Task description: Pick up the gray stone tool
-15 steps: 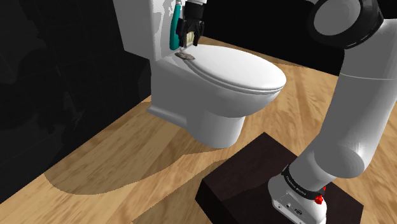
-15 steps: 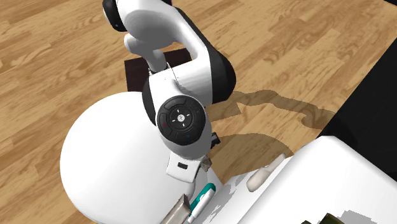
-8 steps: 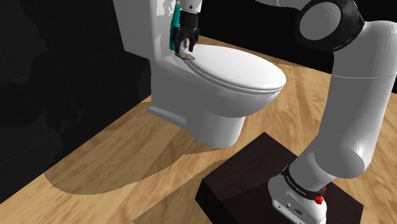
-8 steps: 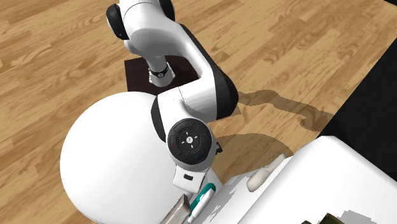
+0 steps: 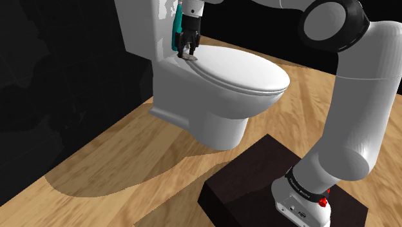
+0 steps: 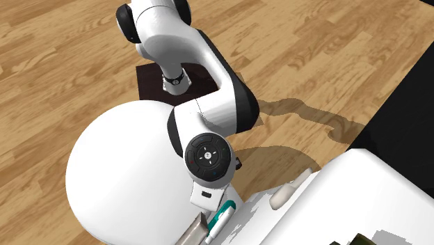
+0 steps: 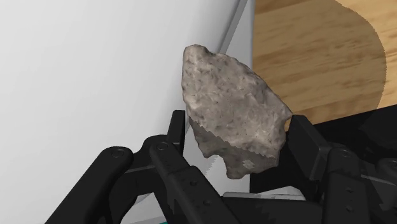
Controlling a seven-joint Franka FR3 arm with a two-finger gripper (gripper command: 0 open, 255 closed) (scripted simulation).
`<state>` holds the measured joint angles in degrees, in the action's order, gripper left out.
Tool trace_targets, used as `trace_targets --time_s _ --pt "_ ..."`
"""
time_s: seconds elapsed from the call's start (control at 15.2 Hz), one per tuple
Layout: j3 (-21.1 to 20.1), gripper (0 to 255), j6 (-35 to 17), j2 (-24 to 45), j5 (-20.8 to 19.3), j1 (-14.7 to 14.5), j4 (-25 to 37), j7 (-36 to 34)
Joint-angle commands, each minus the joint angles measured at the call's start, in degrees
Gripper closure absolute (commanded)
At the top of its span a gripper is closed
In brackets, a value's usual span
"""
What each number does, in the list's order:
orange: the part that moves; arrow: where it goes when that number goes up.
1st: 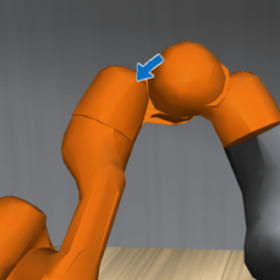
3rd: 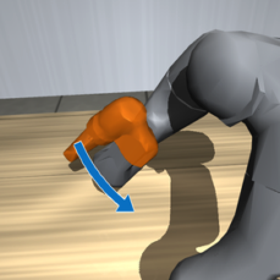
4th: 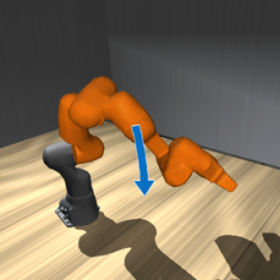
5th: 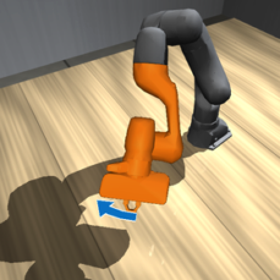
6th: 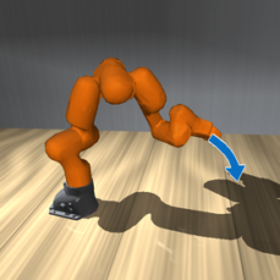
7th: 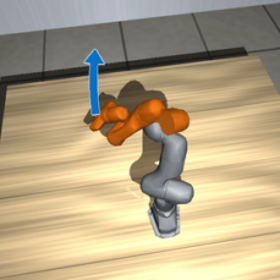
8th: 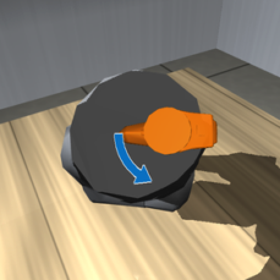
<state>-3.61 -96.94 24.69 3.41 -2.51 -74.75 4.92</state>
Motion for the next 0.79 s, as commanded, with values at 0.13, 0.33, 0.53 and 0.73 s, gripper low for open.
trace_targets --time_s 0.13,0.33,0.53,0.73 --pt "0.02 255 -0.04 0.00 -0.01 0.01 -0.17 0.00" --pt "0.00 255 0.07 0.03 -0.02 -0.02 -0.02 -0.04" --pt "-0.01 255 2.51 0.29 -0.05 -0.04 2.68 -0.22" --pt "-0.02 255 5.07 0.74 -0.09 -0.07 5.69 -0.40"
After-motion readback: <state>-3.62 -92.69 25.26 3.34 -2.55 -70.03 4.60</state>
